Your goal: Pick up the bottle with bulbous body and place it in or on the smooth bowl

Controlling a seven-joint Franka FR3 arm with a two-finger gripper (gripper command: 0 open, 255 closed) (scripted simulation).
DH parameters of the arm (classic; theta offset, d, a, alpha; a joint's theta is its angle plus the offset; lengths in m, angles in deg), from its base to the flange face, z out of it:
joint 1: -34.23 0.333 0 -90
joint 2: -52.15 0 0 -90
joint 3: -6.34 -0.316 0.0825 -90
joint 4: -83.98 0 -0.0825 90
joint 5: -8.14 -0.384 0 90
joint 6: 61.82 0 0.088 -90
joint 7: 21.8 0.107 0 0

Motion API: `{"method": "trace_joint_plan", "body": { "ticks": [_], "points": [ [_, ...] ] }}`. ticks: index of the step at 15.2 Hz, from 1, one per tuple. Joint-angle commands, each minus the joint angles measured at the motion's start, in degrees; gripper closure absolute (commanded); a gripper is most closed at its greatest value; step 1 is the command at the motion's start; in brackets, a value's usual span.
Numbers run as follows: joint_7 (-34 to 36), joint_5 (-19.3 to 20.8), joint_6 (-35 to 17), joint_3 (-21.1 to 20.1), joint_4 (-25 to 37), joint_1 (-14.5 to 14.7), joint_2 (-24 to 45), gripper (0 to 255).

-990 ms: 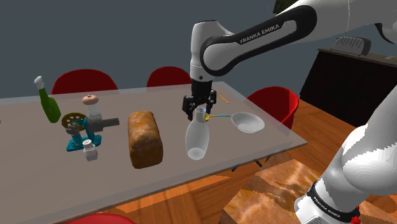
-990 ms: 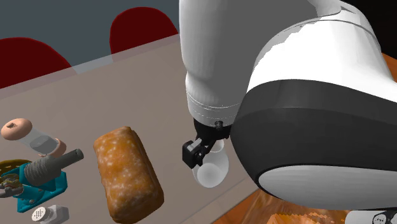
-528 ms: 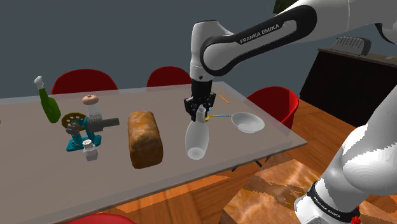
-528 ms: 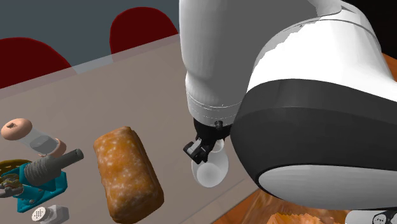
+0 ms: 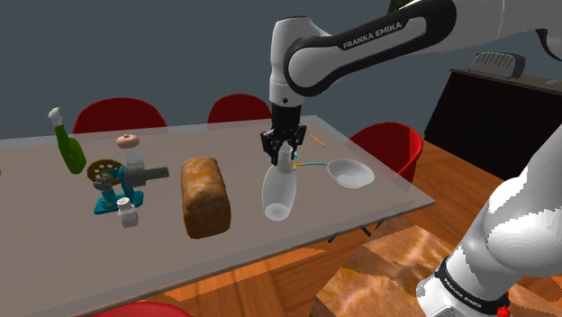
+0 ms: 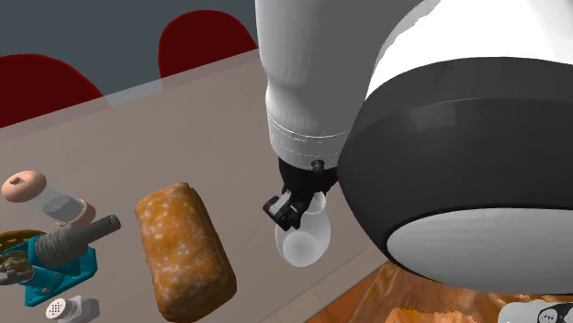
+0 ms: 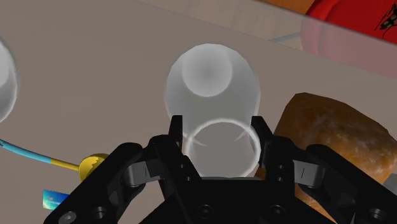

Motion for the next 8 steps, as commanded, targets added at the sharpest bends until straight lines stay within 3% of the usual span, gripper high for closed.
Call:
{"method": "trace_joint_plan", "body": {
  "ticks": [1, 8],
  "points": [
    [-0.1, -0.2, 1.4, 0.0, 0.8, 0.0, -0.6, 255],
    [-0.3, -0.5, 6.7, 0.2, 4.9, -0.1, -1.8, 255]
  ]
}}
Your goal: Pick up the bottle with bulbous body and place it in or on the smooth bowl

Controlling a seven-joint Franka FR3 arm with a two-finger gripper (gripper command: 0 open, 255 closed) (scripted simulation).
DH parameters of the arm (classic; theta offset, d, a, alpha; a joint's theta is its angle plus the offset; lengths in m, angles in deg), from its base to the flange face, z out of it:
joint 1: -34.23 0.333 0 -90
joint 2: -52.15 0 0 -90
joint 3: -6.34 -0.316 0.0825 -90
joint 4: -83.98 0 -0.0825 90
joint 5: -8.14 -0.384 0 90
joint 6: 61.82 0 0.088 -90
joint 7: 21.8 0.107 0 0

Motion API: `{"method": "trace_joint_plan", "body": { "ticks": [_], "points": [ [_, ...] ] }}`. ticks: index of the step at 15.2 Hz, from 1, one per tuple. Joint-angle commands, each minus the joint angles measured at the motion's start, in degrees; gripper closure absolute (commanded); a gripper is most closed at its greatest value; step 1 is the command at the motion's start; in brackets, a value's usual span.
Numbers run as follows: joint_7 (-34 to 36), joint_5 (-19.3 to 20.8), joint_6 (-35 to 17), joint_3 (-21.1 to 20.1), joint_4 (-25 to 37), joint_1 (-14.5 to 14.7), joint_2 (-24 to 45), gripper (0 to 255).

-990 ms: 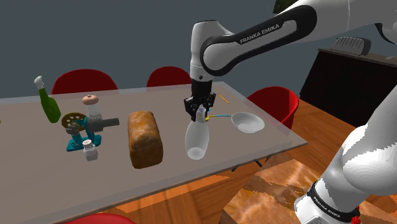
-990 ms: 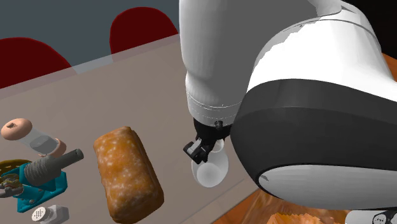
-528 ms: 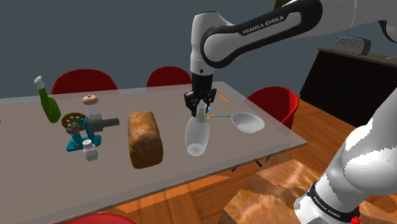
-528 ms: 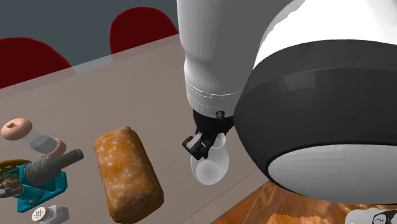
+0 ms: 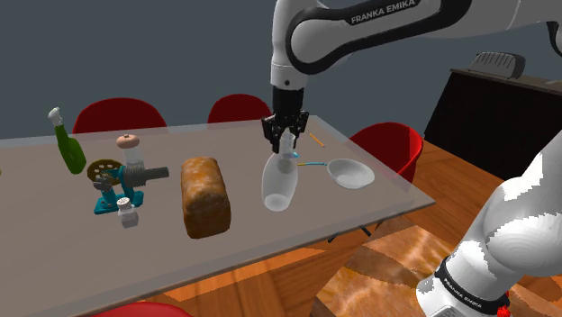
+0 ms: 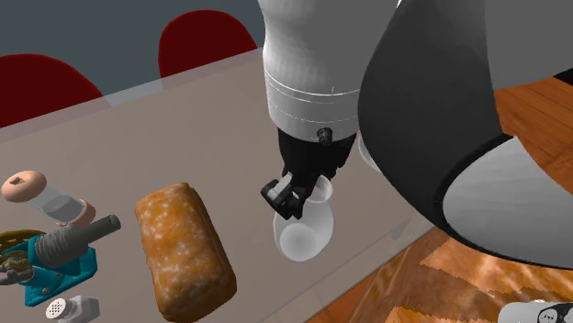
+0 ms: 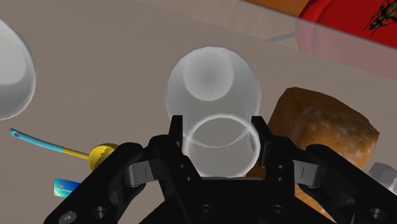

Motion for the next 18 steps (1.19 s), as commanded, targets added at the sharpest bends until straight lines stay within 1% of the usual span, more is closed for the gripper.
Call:
{"method": "trace_joint_plan", "body": {
  "ticks": [1, 13, 18],
  "points": [
    [0.0, -0.1, 1.7, 0.0, 1.5, 0.0, -0.3, 255],
    [0.0, -0.1, 10.5, 0.2, 9.7, -0.1, -0.9, 255],
    [-7.0, -0.5, 12.5, 4.2, 7.5, -3.0, -5.0, 255]
  ]
}}
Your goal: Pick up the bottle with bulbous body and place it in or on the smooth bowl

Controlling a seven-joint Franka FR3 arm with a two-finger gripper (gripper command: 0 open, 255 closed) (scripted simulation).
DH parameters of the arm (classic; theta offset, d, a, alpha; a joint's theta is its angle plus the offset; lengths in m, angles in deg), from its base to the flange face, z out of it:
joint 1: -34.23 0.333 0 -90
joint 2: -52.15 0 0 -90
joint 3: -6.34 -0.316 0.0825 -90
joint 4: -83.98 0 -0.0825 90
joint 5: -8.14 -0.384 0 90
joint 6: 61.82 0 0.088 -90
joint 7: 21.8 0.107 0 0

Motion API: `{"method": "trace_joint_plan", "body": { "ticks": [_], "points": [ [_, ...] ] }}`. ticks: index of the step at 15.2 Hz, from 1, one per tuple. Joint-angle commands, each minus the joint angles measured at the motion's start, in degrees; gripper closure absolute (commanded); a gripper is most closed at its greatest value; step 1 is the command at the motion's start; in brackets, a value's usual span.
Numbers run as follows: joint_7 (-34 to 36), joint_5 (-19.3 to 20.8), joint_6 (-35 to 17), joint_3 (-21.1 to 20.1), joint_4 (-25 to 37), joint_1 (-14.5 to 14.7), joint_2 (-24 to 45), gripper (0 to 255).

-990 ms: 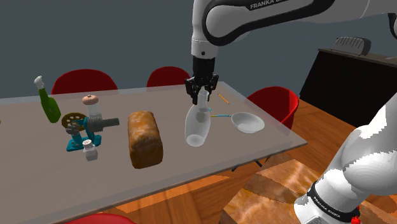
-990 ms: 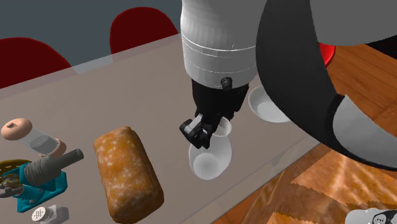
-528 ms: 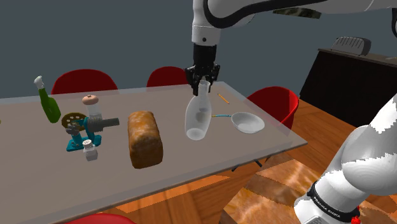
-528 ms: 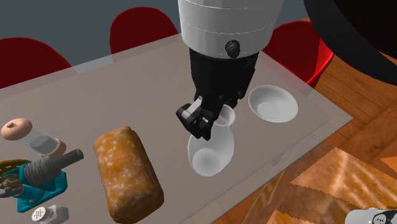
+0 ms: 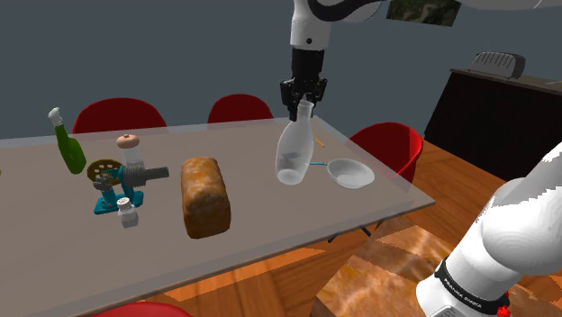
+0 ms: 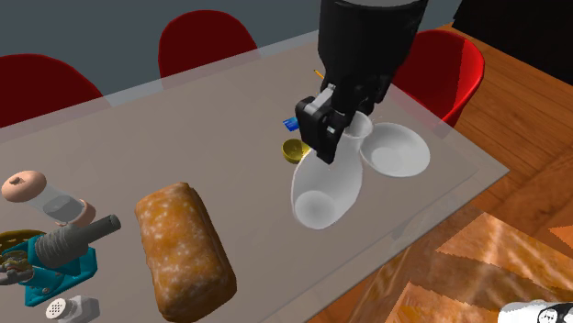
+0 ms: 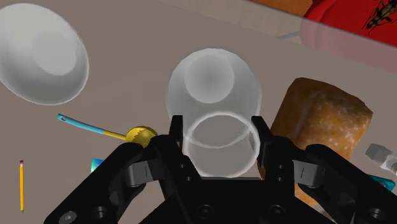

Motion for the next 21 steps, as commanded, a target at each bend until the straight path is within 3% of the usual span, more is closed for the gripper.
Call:
{"method": "trace_joint_plan", "body": {
  "ticks": [1, 11, 21],
  "points": [
    [-2.8, 0.0, 1.1, 1.6, -0.4, -1.1, -1.5, 255],
    [-16.4, 1.8, 5.7, 10.2, 0.8, -6.6, -4.7, 255],
    [-30.0, 4.0, 10.4, 18.5, 8.7, -12.0, -1.7, 255]
  ]
}}
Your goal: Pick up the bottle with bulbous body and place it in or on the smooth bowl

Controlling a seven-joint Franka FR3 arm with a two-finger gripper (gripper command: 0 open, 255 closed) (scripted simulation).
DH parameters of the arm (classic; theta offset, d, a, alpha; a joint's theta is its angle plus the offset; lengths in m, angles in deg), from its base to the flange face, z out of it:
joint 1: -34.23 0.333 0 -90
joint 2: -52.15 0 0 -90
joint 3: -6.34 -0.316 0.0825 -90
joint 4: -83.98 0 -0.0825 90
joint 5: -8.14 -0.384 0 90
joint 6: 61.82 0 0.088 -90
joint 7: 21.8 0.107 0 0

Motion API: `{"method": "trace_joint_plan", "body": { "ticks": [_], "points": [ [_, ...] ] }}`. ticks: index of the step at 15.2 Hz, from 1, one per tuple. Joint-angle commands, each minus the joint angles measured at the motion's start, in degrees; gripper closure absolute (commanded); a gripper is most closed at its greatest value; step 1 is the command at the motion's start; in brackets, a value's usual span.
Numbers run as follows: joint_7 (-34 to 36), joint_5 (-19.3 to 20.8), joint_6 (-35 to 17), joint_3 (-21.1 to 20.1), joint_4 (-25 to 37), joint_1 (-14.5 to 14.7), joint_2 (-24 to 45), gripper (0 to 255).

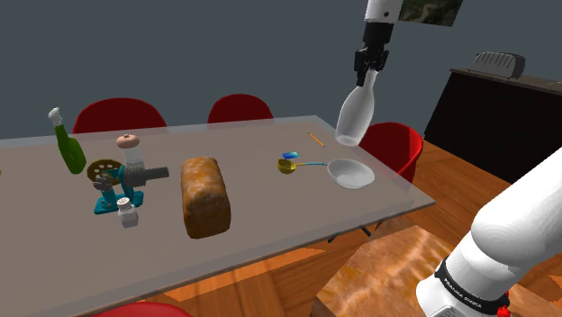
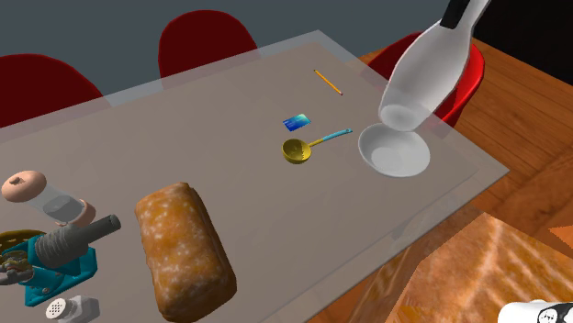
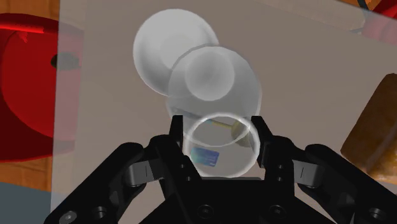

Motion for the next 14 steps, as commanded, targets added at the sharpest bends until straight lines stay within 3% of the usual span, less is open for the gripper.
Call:
{"method": "trace_joint_plan", "body": {
  "ticks": [1, 4, 14],
  "points": [
    [-3.1, 0.4, 1.1, 1.8, 2.2, -1.2, 1.1, 255],
    [-6.8, 0.6, 2.5, 4.0, 5.7, -2.7, 3.1, 255],
    [-6.5, 0.8, -5.5, 3.9, -4.2, -2.7, 1.2, 255]
  ]
}}
